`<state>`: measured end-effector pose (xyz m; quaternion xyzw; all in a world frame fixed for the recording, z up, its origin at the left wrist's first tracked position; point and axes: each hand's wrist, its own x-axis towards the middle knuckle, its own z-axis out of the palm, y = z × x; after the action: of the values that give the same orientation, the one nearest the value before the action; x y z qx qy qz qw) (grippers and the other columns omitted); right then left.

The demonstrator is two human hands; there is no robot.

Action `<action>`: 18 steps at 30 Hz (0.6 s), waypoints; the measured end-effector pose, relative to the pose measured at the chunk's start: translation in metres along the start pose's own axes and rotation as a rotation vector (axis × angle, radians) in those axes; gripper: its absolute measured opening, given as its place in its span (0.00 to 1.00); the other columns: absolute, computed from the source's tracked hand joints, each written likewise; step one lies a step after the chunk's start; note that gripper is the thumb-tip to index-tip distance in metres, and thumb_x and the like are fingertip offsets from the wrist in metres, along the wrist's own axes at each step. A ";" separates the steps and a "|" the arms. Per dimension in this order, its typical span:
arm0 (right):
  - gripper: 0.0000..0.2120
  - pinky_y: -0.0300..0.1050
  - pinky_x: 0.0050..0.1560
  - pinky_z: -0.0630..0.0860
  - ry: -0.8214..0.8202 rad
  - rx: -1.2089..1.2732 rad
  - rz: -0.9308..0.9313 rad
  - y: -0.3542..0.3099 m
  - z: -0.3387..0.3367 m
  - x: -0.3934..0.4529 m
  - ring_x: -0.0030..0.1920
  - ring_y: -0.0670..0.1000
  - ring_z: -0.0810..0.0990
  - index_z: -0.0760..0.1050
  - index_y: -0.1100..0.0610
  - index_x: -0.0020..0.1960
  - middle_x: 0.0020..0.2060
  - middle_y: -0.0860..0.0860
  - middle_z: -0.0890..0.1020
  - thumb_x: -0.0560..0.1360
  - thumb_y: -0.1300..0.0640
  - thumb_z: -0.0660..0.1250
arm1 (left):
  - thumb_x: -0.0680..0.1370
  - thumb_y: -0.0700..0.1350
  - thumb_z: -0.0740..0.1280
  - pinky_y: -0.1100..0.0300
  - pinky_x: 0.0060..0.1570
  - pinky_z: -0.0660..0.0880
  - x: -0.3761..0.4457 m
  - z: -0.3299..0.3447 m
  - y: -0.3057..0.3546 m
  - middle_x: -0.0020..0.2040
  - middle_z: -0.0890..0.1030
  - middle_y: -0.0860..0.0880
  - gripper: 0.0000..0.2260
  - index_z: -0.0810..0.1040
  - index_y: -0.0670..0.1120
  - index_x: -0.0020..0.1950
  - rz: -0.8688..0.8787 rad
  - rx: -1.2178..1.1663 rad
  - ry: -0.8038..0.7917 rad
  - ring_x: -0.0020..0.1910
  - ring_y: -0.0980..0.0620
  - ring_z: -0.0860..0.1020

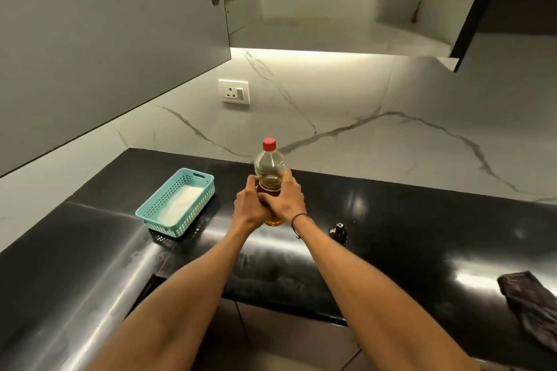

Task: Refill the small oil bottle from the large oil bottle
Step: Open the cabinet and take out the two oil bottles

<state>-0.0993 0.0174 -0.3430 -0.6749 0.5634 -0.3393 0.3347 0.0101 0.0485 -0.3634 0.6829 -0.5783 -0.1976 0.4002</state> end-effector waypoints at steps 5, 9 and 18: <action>0.32 0.50 0.61 0.77 0.001 0.038 0.089 0.041 0.024 -0.005 0.62 0.57 0.80 0.68 0.54 0.68 0.63 0.54 0.79 0.71 0.50 0.80 | 0.68 0.43 0.82 0.50 0.53 0.84 -0.003 0.031 -0.038 0.54 0.87 0.45 0.30 0.70 0.48 0.65 -0.025 0.007 -0.065 0.50 0.44 0.86; 0.28 0.49 0.62 0.77 0.008 0.058 0.126 0.073 0.040 -0.008 0.63 0.55 0.79 0.69 0.52 0.65 0.62 0.52 0.79 0.71 0.52 0.80 | 0.69 0.41 0.81 0.53 0.52 0.83 -0.006 0.059 -0.062 0.53 0.86 0.47 0.29 0.71 0.47 0.65 -0.067 -0.029 -0.111 0.49 0.47 0.85; 0.27 0.45 0.62 0.72 0.003 0.041 0.211 0.129 0.063 -0.006 0.64 0.53 0.76 0.69 0.52 0.65 0.63 0.51 0.78 0.72 0.54 0.79 | 0.71 0.37 0.78 0.51 0.49 0.83 -0.010 0.110 -0.104 0.51 0.86 0.48 0.25 0.69 0.53 0.60 -0.140 -0.043 -0.144 0.50 0.45 0.85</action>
<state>-0.1159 0.0097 -0.4858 -0.6042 0.6248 -0.3146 0.3817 -0.0077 0.0244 -0.5127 0.6969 -0.5520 -0.2860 0.3575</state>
